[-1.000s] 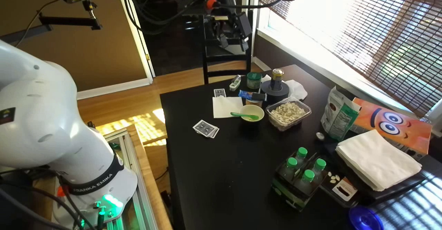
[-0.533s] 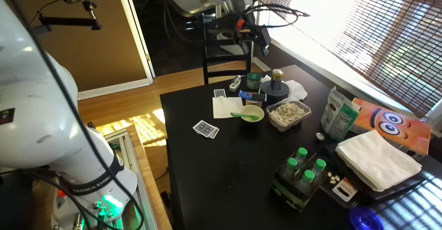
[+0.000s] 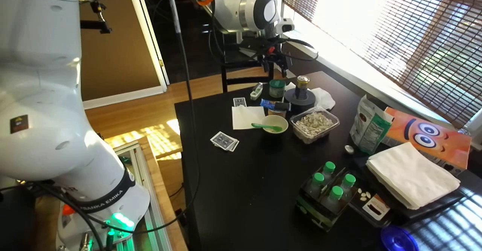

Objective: Put the brush on the green lid

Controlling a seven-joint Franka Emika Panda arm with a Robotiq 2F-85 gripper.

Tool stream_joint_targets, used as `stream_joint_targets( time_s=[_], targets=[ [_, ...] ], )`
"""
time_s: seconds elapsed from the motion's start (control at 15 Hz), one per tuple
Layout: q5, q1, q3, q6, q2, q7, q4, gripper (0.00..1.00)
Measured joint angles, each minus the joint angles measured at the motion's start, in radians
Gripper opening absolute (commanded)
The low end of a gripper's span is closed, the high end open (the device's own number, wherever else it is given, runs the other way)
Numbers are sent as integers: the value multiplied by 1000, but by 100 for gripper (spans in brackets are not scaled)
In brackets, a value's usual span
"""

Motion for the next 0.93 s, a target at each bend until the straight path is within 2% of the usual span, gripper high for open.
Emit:
stream_joint_targets(
  time_s=[0.2, 0.47, 0.67, 0.93],
  targets=[
    [5, 1, 0, -11, 9, -12, 22, 100],
    [31, 50, -34, 10, 46, -5, 43, 100],
    [83, 97, -18, 45, 160, -47, 118, 100],
    [115, 143, -1, 54, 345, -165, 291, 100]
  ],
)
